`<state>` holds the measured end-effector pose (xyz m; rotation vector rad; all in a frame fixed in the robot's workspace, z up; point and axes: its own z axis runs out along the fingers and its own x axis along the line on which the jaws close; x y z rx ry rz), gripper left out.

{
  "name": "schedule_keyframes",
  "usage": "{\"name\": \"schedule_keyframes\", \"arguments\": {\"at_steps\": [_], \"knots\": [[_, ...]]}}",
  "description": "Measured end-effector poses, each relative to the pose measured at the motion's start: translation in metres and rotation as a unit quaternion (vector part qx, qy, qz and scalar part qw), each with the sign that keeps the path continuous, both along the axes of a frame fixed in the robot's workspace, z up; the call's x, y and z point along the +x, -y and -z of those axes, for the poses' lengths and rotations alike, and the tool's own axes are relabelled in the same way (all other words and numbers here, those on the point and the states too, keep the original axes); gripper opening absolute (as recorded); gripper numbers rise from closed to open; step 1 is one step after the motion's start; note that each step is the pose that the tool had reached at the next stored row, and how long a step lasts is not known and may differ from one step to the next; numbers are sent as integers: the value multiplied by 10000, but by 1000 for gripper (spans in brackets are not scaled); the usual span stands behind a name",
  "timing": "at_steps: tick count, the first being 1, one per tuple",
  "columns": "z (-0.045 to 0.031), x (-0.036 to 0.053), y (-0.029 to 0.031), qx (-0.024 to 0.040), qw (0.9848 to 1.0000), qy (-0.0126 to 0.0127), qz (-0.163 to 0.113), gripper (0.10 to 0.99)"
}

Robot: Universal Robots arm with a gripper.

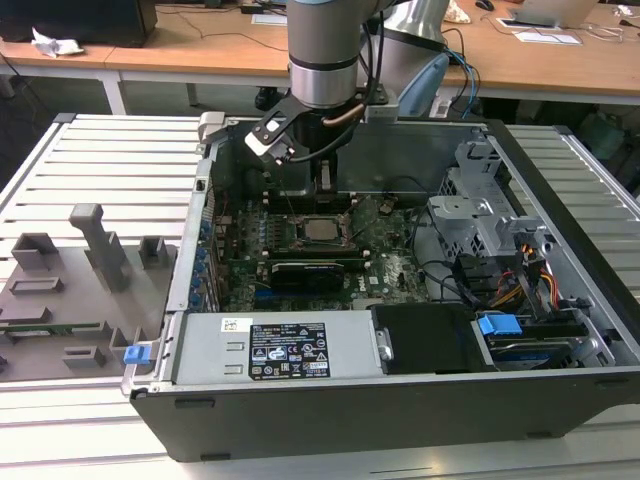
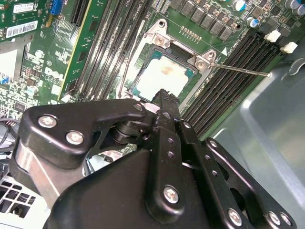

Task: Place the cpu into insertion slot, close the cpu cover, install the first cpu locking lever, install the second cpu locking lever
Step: 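Close the cpu cover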

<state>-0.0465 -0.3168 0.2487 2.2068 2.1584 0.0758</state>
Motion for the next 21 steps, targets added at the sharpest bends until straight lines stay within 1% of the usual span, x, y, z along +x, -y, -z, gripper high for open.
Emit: {"name": "schedule_keyframes", "arguments": {"at_steps": [21], "knots": [[-96,1,0,2,10000,-5,1,106]]}}
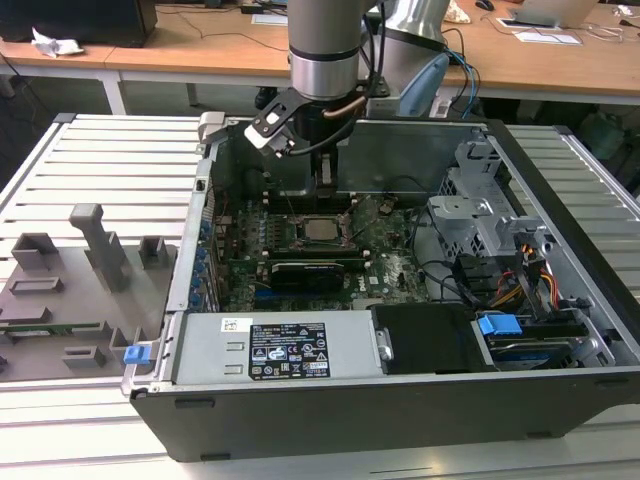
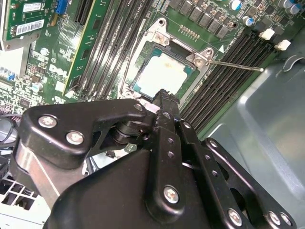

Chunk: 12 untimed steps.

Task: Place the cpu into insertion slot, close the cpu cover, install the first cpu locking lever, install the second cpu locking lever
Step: 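Close the cpu cover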

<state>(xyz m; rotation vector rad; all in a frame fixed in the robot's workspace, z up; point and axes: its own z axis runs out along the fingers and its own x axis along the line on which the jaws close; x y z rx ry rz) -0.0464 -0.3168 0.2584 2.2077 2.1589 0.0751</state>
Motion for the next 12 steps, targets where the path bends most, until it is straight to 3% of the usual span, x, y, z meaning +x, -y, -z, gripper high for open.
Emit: {"name": "schedule_keyframes", "arguments": {"at_steps": [12], "knots": [[-145,0,-1,-13,10000,-4,1,106]]}}
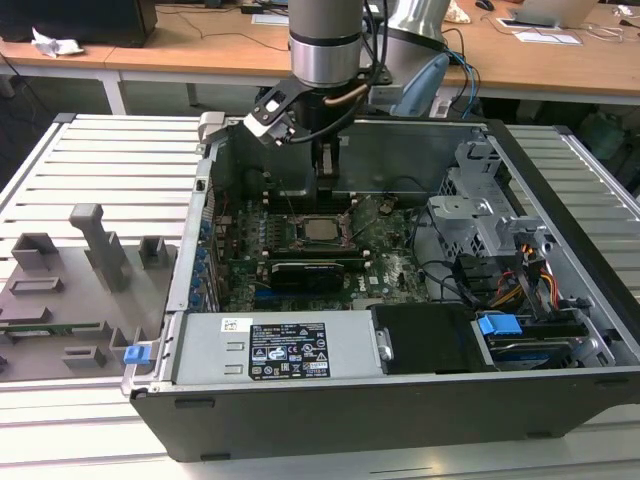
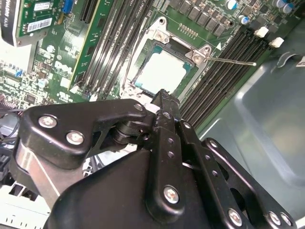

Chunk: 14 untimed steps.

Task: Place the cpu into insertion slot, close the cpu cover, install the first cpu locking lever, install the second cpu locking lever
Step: 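Close the cpu cover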

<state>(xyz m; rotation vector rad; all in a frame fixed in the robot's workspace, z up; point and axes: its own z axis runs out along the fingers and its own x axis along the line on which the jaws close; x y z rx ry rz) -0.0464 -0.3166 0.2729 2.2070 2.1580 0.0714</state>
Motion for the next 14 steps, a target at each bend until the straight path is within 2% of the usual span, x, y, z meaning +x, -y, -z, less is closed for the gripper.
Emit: {"name": "schedule_keyframes", "arguments": {"at_steps": [2,4,8,14], "knots": [[-29,0,0,0,10000,-1,0,106],[-34,0,1,57,10000,0,0,106],[-36,19,1,64,10000,-1,0,106],[-35,113,1,64,10000,-1,0,106]]}}
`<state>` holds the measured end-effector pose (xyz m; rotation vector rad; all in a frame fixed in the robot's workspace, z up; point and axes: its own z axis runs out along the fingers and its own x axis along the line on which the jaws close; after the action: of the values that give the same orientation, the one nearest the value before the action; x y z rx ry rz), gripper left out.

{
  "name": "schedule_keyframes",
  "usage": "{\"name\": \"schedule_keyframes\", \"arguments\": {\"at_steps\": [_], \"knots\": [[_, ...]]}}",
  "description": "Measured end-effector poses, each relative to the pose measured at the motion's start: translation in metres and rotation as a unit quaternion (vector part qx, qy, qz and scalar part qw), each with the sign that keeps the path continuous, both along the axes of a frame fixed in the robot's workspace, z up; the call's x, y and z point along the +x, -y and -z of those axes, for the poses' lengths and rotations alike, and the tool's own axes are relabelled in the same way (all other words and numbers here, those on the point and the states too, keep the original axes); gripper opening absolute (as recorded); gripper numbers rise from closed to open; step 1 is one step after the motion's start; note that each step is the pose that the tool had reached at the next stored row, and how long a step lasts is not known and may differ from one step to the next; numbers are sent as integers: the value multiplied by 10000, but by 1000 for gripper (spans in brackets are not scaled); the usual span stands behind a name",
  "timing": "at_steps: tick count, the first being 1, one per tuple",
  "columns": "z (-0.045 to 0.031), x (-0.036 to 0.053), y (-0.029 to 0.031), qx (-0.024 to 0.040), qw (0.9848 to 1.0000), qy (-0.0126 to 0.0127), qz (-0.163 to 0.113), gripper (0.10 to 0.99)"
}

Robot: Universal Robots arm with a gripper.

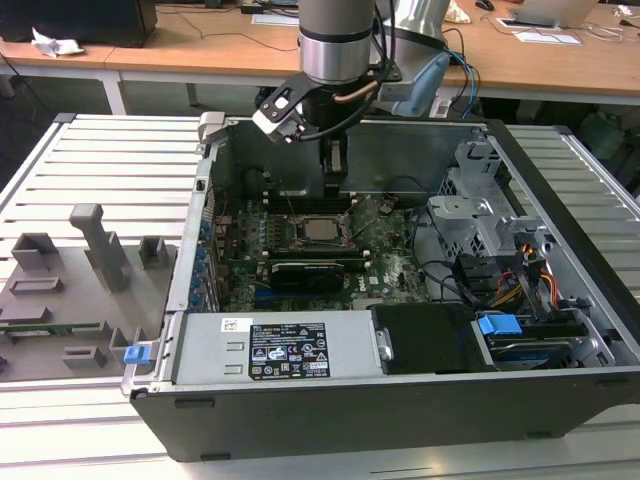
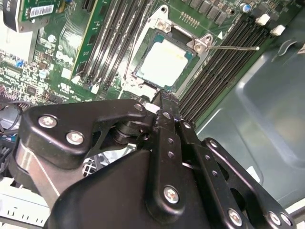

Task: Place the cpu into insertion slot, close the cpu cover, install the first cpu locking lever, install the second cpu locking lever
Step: 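Close the cpu cover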

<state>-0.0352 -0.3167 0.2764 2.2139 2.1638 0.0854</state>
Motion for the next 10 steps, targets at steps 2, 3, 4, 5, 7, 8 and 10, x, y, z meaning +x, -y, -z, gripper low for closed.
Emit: {"name": "schedule_keyframes", "arguments": {"at_steps": [2,3,4,5,7,8,10], "knots": [[0,30,0,0,10000,0,0,106],[0,42,0,0,10000,0,0,106],[0,57,0,0,10000,0,0,106],[0,67,0,0,10000,0,0,106],[0,100,0,0,10000,0,0,106],[0,114,0,0,10000,0,0,106],[0,140,0,0,10000,0,0,106]]}}
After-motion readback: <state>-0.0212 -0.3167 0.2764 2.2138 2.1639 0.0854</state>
